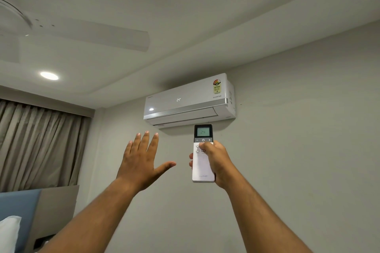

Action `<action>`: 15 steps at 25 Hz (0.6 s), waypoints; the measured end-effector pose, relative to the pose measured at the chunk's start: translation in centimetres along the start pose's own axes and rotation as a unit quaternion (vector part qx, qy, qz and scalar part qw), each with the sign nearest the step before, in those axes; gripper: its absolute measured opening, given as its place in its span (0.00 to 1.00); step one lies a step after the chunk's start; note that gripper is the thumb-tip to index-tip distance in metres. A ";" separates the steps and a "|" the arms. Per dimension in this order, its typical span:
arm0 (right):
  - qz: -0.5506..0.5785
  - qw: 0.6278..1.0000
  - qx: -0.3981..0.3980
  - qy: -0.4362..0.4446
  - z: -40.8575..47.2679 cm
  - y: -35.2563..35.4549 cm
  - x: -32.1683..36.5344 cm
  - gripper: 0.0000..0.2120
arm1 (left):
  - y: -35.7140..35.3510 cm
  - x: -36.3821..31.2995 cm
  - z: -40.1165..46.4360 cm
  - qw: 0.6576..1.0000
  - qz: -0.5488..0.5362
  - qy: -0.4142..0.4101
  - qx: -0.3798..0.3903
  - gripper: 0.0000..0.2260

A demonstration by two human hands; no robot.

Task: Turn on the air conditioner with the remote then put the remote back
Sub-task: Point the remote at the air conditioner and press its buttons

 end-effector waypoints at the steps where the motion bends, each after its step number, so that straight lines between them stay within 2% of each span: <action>1: 0.010 1.000 0.005 0.007 -0.1 -0.1 0.3 0.07 | 0.2 0.0 0.0 1.000 -0.001 0.000 -0.001 0.52; 15: 0.007 1.000 0.005 0.016 -2.0 0.1 1.7 0.07 | 2.4 -0.7 -0.2 1.000 0.005 -0.002 -0.017 0.52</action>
Point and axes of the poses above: each hand's wrist, its own z-axis towards the middle knuckle, its own y-axis out of the back of the hand, x = y × z, the point moved 8 cm from there along z, towards the middle knuckle, and after that the axes turned 8 degrees about -z, right-handed, at the moved point
